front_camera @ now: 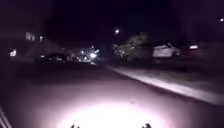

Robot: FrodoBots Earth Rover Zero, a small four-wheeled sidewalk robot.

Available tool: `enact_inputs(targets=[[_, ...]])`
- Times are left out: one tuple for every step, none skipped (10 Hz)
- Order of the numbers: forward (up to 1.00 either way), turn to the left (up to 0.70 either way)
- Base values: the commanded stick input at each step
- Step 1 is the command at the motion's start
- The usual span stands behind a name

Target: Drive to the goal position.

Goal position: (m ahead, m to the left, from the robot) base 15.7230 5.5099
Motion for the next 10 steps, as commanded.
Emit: enact_inputs(targets=[[0.7,0.0],[0.7,0.0],[0.7,0.0],[0.7,0.0],[0.7,0.0],[0.7,0.0],[0.7,0.0],[0.7,0.0],[0.7,0.0],[0.7,0.0]])
